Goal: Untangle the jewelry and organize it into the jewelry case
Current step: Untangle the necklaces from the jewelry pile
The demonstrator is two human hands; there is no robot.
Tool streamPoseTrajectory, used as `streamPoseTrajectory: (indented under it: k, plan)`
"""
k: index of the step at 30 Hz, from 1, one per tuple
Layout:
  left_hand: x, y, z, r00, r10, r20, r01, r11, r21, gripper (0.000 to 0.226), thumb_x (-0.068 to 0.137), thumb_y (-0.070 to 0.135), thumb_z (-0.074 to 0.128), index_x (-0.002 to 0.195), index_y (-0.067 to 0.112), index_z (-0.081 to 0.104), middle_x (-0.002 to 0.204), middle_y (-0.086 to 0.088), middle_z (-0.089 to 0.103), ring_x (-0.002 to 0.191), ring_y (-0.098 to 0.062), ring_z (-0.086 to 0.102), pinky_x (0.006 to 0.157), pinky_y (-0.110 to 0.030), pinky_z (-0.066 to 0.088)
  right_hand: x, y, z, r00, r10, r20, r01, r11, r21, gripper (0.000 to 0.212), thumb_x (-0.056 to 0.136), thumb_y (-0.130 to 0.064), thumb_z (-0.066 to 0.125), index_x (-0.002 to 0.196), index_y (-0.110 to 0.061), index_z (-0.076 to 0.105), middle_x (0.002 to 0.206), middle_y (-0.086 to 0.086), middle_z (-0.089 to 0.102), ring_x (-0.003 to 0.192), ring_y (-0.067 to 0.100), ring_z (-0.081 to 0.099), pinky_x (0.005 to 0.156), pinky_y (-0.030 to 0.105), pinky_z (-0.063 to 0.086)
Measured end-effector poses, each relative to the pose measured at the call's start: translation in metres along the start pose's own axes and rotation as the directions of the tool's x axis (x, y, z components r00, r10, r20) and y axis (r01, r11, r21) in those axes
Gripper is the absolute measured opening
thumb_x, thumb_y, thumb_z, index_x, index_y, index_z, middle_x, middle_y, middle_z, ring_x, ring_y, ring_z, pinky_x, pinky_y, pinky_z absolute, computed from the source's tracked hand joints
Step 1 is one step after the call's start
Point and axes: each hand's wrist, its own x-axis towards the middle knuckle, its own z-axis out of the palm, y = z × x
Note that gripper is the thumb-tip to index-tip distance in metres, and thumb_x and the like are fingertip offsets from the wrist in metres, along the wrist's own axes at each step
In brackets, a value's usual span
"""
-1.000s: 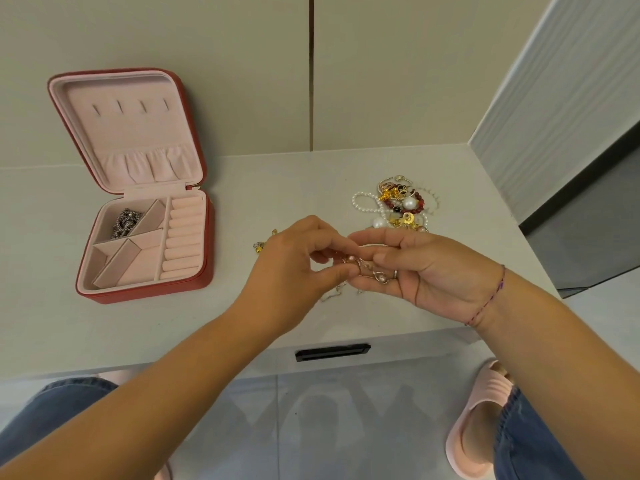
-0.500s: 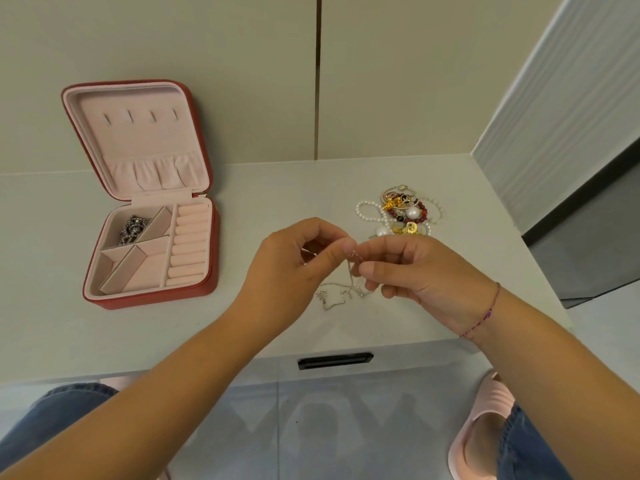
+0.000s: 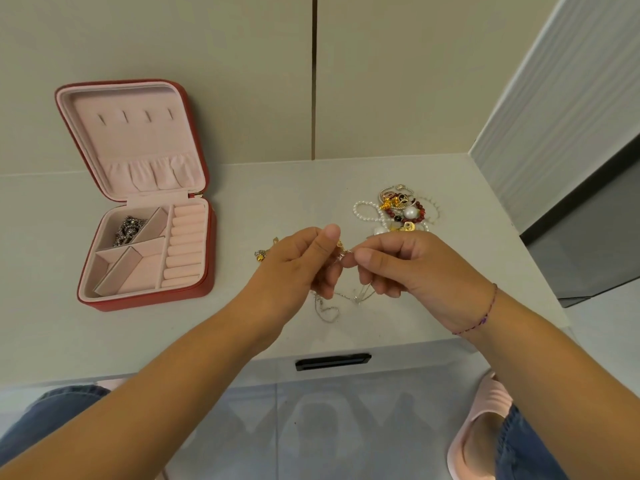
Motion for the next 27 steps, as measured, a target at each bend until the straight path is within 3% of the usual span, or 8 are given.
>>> streamPoseTrajectory:
  k: [6, 14, 18, 23, 27]
  plan:
    - [0.002, 0.001, -0.001, 1.0, -0.022, -0.002, 0.022, 0.998, -0.053, 0.032, 0.093, 0.04, 0.047, 0.084, 0.011, 0.057, 0.06, 0.005, 0.049, 0.056, -0.011, 0.041, 0.061, -0.025, 0.037, 0.001, 0.001, -0.003, 0.999, 0.006, -0.034, -0.006, 1.0, -0.005, 0.016, 0.09, -0.017, 0.058, 0.085, -0.014, 0.073, 0.056, -0.003, 0.049, 0.051, 0.007, 0.04, 0.048, 0.016, 0.032]
    - [0.003, -0.004, -0.005, 1.0, -0.005, 0.006, 0.006, 0.996, -0.091, 0.009, 0.092, 0.019, 0.057, 0.09, 0.017, 0.066, 0.067, 0.006, 0.049, 0.058, -0.006, 0.04, 0.057, -0.018, 0.036, 0.002, 0.0, -0.009, 0.993, -0.005, -0.121, 0.002, 1.0, -0.024, 0.013, 0.088, -0.017, 0.062, 0.085, -0.012, 0.073, 0.053, -0.004, 0.046, 0.05, 0.009, 0.037, 0.048, 0.016, 0.03]
    - [0.002, -0.006, -0.006, 0.999, 0.042, 0.011, -0.041, 0.998, -0.047, 0.017, 0.088, 0.008, 0.062, 0.082, 0.023, 0.067, 0.073, 0.002, 0.051, 0.059, -0.002, 0.043, 0.056, -0.012, 0.036, 0.002, 0.001, -0.011, 0.983, -0.022, -0.185, 0.02, 1.0, -0.009, 0.012, 0.087, -0.016, 0.063, 0.088, -0.01, 0.073, 0.053, -0.002, 0.048, 0.05, 0.01, 0.038, 0.047, 0.015, 0.031]
    - [0.001, -0.005, -0.007, 0.996, 0.083, -0.045, -0.08, 0.995, 0.056, 0.009, 0.089, 0.018, 0.063, 0.098, 0.02, 0.065, 0.06, 0.01, 0.042, 0.056, -0.005, 0.038, 0.055, -0.014, 0.035, 0.001, 0.0, -0.01, 0.987, -0.056, -0.153, 0.053, 0.998, -0.019, 0.01, 0.084, -0.015, 0.065, 0.087, -0.01, 0.073, 0.051, -0.006, 0.048, 0.05, 0.009, 0.037, 0.047, 0.015, 0.032]
    - [-0.001, -0.003, -0.005, 0.99, 0.132, -0.059, -0.122, 0.983, 0.14, 0.01, 0.085, 0.025, 0.069, 0.094, 0.021, 0.071, 0.055, 0.005, 0.034, 0.051, -0.008, 0.031, 0.051, -0.011, 0.032, 0.0, -0.001, -0.01, 0.988, -0.067, -0.141, 0.067, 0.998, -0.007, 0.007, 0.083, -0.013, 0.066, 0.086, -0.01, 0.072, 0.048, -0.012, 0.05, 0.049, 0.006, 0.038, 0.046, 0.014, 0.033]
